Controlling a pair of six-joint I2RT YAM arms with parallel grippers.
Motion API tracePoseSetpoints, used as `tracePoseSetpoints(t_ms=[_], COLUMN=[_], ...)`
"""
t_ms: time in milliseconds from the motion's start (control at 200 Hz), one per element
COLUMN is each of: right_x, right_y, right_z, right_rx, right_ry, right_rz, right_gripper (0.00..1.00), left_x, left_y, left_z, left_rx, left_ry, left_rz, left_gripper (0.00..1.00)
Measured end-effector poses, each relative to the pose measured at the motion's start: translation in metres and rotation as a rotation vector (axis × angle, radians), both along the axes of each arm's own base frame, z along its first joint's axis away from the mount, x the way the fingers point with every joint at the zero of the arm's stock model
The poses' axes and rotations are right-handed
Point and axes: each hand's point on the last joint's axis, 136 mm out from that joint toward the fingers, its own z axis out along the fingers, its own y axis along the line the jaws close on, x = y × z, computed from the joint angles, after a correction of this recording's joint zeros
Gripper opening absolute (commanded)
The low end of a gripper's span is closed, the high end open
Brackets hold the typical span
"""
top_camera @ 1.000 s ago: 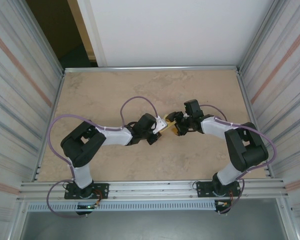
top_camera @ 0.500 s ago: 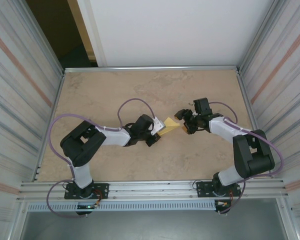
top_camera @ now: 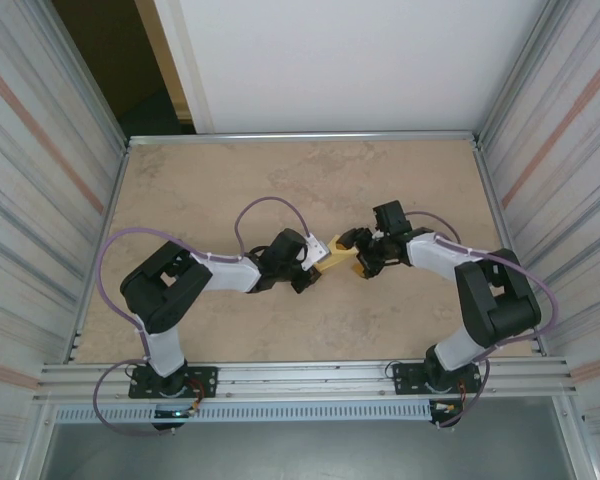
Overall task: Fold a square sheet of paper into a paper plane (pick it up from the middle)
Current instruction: Fold the wing for the fifth time at the center of the table.
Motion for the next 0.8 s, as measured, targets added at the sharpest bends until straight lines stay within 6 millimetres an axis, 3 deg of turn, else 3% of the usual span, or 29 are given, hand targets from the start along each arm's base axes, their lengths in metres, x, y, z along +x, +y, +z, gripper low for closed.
tracePoseSetpoints(t_ms=[276,797], right_x=[0.003,0.000], right_y=[0.023,0.023], right_z=[-0.010,-0.010], right_rx=[0.011,0.026], right_ry=[0.074,0.118], right_rz=[0.008,-0.031], right_gripper=[0.68,0.32], left_x=[-0.001,0.009], left_y=[-0.002,0.005], left_z=[-0.001,0.001], left_rx=[0.079,0.153], left_ry=[-0.099,-0.227], left_rz=[-0.022,-0.011], left_gripper=[0.22,0.26])
